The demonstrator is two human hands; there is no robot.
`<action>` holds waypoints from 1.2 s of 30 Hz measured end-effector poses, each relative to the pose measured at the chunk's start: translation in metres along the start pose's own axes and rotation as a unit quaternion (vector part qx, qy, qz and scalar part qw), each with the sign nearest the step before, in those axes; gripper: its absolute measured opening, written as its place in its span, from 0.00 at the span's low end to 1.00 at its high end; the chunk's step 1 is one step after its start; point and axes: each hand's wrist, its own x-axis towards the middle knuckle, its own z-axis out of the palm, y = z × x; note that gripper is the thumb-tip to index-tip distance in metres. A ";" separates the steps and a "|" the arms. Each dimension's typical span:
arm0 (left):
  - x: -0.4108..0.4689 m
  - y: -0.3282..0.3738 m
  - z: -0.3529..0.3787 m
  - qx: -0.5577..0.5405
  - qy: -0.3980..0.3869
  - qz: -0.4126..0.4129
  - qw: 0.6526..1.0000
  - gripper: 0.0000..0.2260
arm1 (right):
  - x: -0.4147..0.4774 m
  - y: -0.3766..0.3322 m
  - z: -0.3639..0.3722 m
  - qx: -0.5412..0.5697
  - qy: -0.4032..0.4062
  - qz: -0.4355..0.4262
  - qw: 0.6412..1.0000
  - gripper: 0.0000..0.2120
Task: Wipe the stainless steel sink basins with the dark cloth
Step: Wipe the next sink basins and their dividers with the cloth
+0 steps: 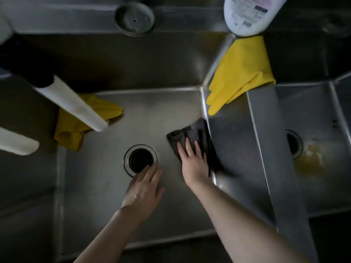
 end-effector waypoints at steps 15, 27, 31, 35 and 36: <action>0.030 0.011 0.007 0.050 -0.020 0.006 0.999 0.27 | 0.020 0.014 0.001 0.027 0.051 0.066 0.996 0.28; 0.006 0.009 0.014 0.031 -0.020 0.023 0.999 0.28 | -0.053 0.006 0.036 0.043 0.028 0.090 0.995 0.28; 0.020 0.003 0.008 0.040 0.018 0.033 0.998 0.27 | 0.025 0.007 -0.005 0.037 0.044 0.066 0.996 0.27; 0.028 0.007 0.005 0.027 0.008 0.023 0.999 0.26 | 0.068 0.014 -0.027 -0.011 0.008 0.033 0.999 0.29; 0.028 0.009 0.005 0.022 0.006 0.026 0.999 0.26 | 0.065 0.014 -0.028 -0.023 0.013 0.034 0.999 0.29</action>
